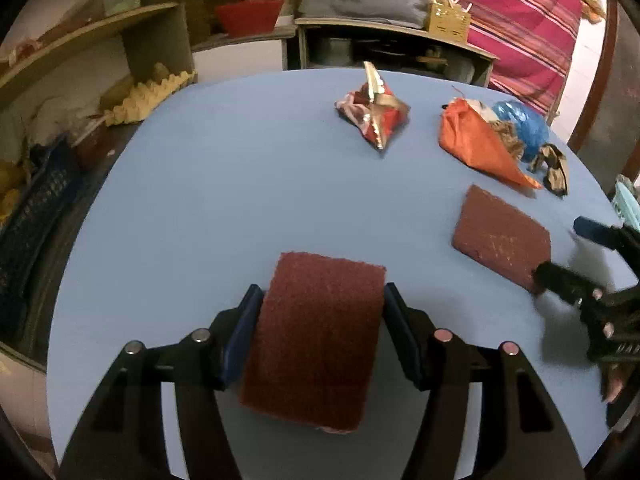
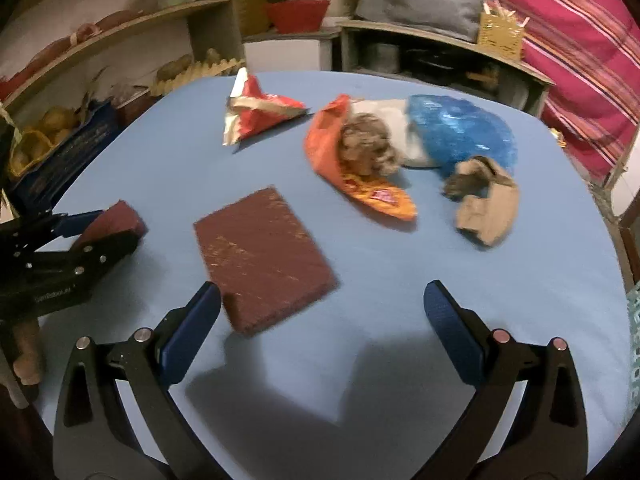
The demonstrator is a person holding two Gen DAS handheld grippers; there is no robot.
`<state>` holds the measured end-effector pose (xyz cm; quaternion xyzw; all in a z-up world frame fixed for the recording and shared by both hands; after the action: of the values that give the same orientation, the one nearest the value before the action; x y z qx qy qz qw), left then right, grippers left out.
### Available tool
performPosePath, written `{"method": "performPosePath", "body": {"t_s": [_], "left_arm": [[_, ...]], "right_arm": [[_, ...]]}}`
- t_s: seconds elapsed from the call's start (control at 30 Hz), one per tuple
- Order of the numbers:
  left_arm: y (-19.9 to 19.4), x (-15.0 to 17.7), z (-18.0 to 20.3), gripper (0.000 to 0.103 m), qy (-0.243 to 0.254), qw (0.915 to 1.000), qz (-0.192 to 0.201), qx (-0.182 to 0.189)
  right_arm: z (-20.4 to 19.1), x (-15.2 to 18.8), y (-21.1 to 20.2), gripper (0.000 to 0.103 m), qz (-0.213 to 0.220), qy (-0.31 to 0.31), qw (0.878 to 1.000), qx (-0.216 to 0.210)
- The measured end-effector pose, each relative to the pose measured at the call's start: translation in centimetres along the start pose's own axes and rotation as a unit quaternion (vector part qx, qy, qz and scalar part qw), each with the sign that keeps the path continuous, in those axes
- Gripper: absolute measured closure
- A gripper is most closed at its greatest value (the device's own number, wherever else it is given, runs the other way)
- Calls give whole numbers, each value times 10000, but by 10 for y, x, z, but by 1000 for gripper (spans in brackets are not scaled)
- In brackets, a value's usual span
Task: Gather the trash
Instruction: 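Grasp a brown scouring pad with the left tool while the right tool grasps the other pad, then carry both scouring pads over the basket and open both tools to drop them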
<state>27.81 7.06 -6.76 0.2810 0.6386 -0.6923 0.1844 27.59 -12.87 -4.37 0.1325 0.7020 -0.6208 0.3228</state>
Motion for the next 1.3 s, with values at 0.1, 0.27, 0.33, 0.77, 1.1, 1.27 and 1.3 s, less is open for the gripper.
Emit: {"method": "performPosePath", "body": {"t_s": [0.1,0.27,0.33,0.77,1.1,1.27,1.3], "left_arm": [[1,-1,-4,41,-29,10000,20,-50],[3,2,-5,38,17,9999,35,-115],[4,2,-4,35,4,9999,24,-100],[-3,11,0,41,-49,9997,23,-239],[-18,3,23,45,-198,9990,207,-352],[-38,-10,74,45,-50,9986,466,-225],[-42,-14,85,45,9,9985,525,-184]], "right_arm": [[-9,-5,11,4,-118,-137,9998,-19],[-12,-11,21,6,-191,-140,9997,-77],[-14,-11,20,16,-181,-172,9994,-219],[-4,-6,-19,35,366,-268,9989,-123],[68,12,-76,35,694,310,9969,178],[106,19,-119,35,973,565,9930,365],[117,22,-130,35,1035,628,9918,411]]}}
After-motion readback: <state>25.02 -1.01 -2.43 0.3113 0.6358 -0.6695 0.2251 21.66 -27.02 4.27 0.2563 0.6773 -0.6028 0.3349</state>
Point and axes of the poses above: each gripper's, at about its wrist camera, not at the fingertips, and y roughly the way its jaws point, z to its right, x to its underside, the point moved 4 cm from there along y, roughly the way its jaws point
